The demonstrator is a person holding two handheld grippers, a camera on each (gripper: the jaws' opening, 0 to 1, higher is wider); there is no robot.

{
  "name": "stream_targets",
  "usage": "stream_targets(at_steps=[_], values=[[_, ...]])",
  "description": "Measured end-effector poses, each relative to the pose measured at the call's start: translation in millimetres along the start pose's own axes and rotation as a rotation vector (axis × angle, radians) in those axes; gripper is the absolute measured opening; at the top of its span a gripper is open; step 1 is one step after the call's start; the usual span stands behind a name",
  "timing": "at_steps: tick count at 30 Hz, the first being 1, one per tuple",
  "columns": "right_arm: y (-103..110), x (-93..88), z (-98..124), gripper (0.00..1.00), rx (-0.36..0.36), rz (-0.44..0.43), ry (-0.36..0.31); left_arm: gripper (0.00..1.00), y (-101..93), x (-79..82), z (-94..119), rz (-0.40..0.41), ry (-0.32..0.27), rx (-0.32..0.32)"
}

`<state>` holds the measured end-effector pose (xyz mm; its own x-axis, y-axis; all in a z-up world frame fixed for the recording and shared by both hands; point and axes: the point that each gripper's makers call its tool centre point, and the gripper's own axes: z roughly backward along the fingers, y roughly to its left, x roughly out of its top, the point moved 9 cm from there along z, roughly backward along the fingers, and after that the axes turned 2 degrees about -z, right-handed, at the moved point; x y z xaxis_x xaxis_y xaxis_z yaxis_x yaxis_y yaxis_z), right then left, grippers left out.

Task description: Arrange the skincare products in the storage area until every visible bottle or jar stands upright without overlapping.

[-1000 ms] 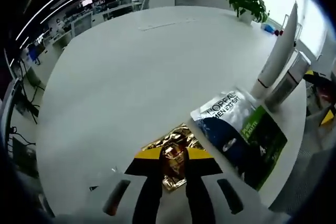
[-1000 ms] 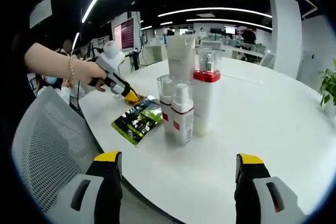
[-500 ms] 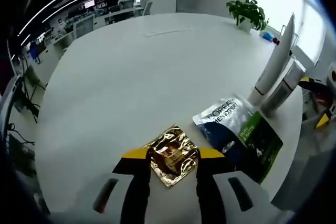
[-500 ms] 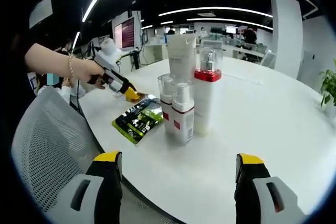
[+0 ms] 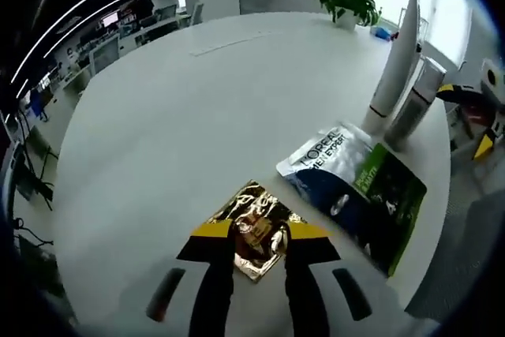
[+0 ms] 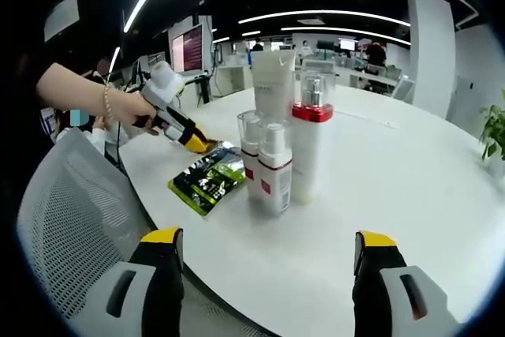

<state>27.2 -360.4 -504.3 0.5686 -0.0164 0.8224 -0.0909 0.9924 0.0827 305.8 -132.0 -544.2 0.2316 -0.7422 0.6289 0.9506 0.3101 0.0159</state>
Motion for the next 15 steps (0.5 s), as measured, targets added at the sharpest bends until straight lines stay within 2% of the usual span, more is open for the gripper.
stream_targets(at_steps=[9, 15], values=[[0.1, 0.8, 0.1, 0.95, -0.001, -0.003, -0.006, 0.18, -5.6, -5.7, 0.4, -0.075, -0.009, -0.054], [-0.3, 0.5, 0.1, 0.95, -0.004, -0.003, -0.006, 0.19, -4.7, -3.1, 0.2, -0.118, -0.003, -0.081]])
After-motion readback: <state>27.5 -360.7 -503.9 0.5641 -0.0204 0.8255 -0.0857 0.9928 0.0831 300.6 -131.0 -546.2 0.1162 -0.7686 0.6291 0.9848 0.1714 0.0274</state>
